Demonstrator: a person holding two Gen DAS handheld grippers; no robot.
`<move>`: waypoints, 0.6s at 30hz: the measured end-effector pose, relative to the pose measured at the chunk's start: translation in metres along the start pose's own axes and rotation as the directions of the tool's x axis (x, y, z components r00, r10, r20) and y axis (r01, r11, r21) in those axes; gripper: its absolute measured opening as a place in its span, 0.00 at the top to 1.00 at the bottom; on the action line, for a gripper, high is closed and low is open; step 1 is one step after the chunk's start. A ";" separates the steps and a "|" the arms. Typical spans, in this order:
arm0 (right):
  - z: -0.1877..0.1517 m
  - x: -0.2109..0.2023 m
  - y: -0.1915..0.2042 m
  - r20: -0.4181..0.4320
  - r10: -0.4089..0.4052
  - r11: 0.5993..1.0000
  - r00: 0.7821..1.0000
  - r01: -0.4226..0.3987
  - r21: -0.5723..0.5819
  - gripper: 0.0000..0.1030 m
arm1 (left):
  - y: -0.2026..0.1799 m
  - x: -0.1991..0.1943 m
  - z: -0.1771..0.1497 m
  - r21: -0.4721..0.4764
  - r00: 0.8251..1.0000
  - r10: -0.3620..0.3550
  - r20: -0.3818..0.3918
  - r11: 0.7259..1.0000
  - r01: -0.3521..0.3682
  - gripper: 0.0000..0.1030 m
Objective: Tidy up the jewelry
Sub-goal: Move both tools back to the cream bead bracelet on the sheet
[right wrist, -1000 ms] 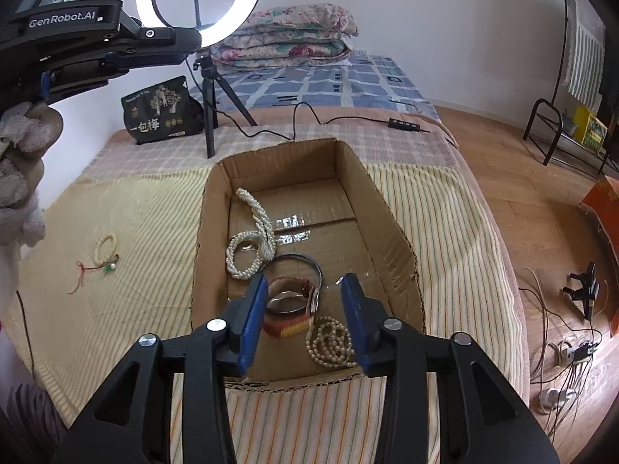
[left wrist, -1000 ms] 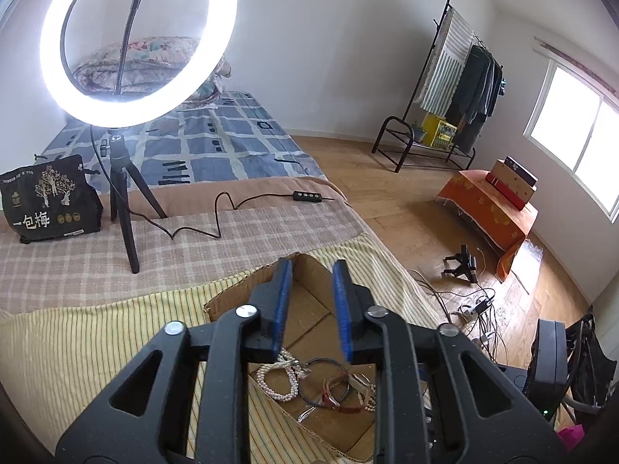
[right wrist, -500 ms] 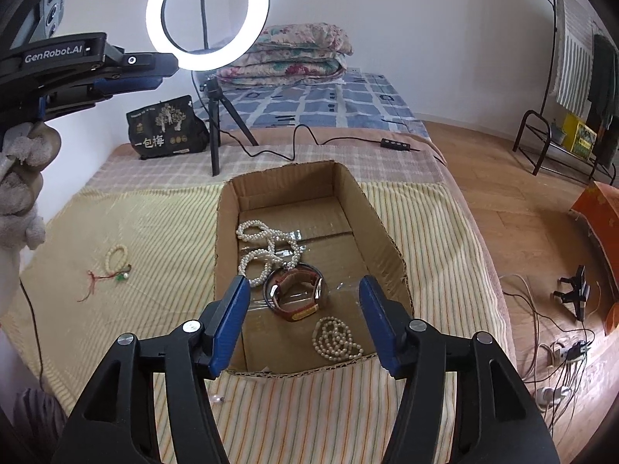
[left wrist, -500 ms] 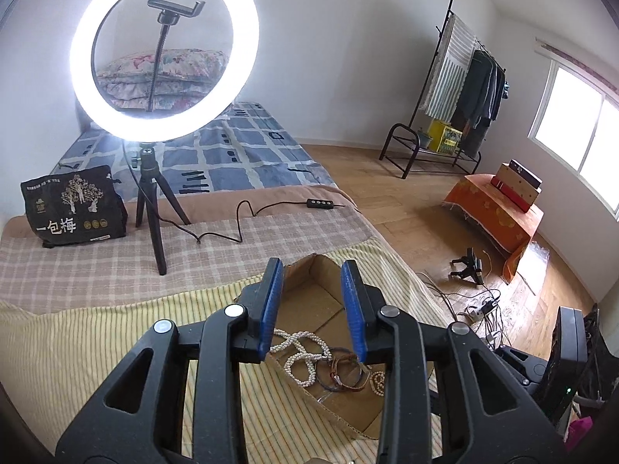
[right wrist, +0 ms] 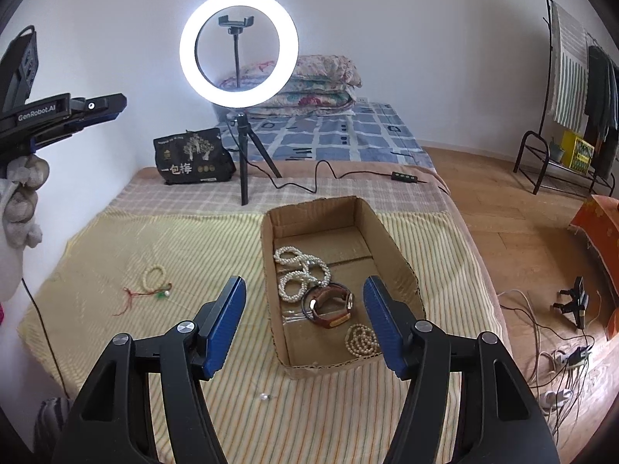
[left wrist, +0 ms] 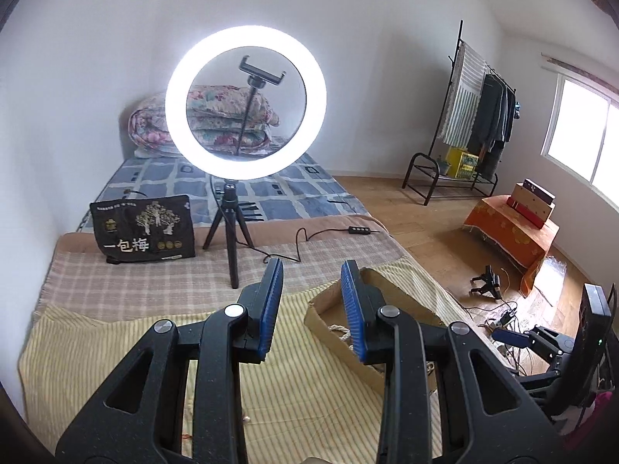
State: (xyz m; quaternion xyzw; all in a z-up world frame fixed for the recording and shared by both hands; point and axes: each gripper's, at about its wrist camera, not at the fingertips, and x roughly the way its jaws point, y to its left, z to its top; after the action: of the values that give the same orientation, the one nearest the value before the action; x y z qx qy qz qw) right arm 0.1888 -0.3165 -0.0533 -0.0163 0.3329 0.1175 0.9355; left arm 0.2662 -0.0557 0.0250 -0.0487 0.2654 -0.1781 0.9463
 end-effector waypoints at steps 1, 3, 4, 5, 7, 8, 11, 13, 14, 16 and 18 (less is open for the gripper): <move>0.001 -0.002 0.004 0.006 0.005 1.000 1.000 -0.005 -0.004 0.39 | 0.007 -0.008 -0.001 0.000 1.000 0.010 0.005 1.000 -0.010 0.70; 0.003 -0.006 0.014 0.020 0.018 1.000 1.000 -0.018 -0.013 0.39 | 0.022 -0.022 -0.004 -0.003 1.000 0.026 0.013 1.000 -0.026 0.70; 0.004 -0.008 0.019 0.028 0.025 1.000 0.999 -0.024 -0.017 0.38 | 0.029 -0.030 -0.005 -0.005 0.999 0.035 0.017 0.999 -0.035 0.70; 0.006 -0.010 0.026 0.039 0.033 0.999 0.999 -0.032 -0.021 0.38 | 0.035 -0.036 -0.008 -0.007 0.999 0.043 0.019 0.999 -0.043 0.70; 0.007 -0.012 0.036 0.059 0.044 0.999 0.997 -0.043 -0.025 0.37 | 0.050 -0.049 -0.013 -0.013 0.998 0.061 0.022 0.998 -0.060 0.70; 0.008 -0.012 0.042 0.067 0.050 0.998 0.996 -0.048 -0.027 0.37 | 0.056 -0.054 -0.015 -0.015 0.997 0.068 0.021 0.998 -0.068 0.70; 0.011 -0.010 0.057 0.077 0.062 0.998 0.995 -0.060 -0.028 0.35 | 0.077 -0.065 -0.023 -0.025 0.996 0.090 0.013 0.996 -0.090 0.70; 0.011 -0.006 0.067 0.081 0.067 0.998 0.994 -0.066 -0.023 0.34 | 0.091 -0.069 -0.030 -0.033 0.994 0.105 0.002 0.994 -0.105 0.70; 0.010 -0.003 0.073 0.081 0.073 0.997 0.994 -0.072 -0.020 0.34 | 0.096 -0.071 -0.033 -0.037 0.994 0.110 -0.002 0.993 -0.110 0.70; 0.009 0.004 0.083 0.075 0.093 0.996 0.993 -0.093 -0.014 0.34 | 0.108 -0.072 -0.040 -0.048 0.993 0.117 -0.013 0.992 -0.117 0.70; 0.006 0.013 0.094 0.063 0.108 0.994 0.992 -0.107 -0.015 0.34 | 0.120 -0.072 -0.047 -0.062 0.992 0.121 -0.024 0.991 -0.122 0.70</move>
State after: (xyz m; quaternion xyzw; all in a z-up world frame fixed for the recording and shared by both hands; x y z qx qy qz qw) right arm 0.1805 -0.2220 -0.0517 0.0002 0.3027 0.1702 0.9378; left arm 0.2223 0.0823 -0.0024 -0.0606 0.2828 -0.1121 0.9507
